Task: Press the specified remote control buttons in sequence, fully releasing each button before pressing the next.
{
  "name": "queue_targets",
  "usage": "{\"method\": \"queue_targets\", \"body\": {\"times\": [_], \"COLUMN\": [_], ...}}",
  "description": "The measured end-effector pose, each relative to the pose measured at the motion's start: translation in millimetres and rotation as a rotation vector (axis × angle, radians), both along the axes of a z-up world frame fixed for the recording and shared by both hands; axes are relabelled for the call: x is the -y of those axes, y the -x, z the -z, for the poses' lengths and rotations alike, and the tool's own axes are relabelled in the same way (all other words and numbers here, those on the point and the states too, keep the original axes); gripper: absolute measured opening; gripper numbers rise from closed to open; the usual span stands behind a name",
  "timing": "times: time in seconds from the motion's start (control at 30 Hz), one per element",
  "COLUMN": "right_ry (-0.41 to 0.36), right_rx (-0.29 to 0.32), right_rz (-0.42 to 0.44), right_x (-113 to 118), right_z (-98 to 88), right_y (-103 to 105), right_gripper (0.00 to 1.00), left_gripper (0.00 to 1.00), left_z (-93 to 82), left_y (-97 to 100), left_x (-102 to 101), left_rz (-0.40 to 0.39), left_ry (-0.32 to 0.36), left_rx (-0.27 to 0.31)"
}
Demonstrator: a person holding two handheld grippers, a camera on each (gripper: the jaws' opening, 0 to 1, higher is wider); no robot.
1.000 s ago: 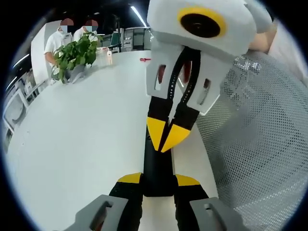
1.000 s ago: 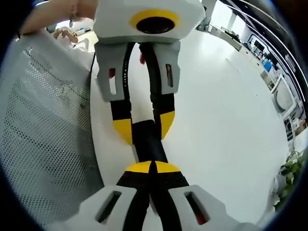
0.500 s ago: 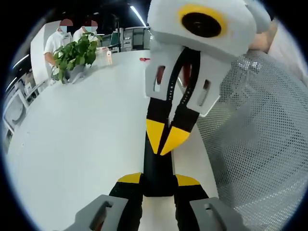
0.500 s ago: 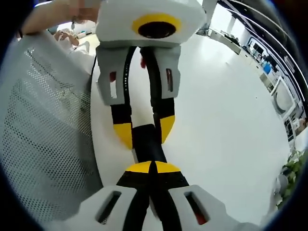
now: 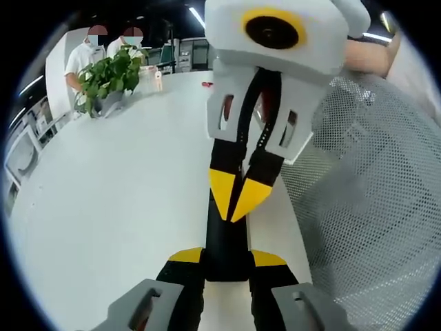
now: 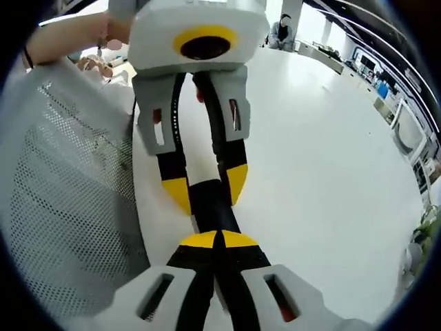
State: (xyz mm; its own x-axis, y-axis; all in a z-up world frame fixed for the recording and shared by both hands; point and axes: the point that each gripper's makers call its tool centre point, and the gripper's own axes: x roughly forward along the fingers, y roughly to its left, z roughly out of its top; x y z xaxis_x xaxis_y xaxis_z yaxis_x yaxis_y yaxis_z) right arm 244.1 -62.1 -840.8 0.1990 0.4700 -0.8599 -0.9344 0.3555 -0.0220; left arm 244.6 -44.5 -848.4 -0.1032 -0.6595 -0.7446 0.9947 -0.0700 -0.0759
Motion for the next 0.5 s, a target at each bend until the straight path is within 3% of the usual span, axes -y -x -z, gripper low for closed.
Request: {"method": "queue_targets", "body": {"times": [0.5], "right_ry": [0.050], "right_rx": [-0.023], "right_rz": [0.015], "right_x": [22], "right_z": [1.1], "right_y": [5], "right_gripper": [0.00], "left_gripper": [0.24], "left_z": [0.0], "left_y": [0.3], "left_x": [-1], "left_rz": [-0.001], "left_ry": [0.000], "left_rx": [-0.001]}}
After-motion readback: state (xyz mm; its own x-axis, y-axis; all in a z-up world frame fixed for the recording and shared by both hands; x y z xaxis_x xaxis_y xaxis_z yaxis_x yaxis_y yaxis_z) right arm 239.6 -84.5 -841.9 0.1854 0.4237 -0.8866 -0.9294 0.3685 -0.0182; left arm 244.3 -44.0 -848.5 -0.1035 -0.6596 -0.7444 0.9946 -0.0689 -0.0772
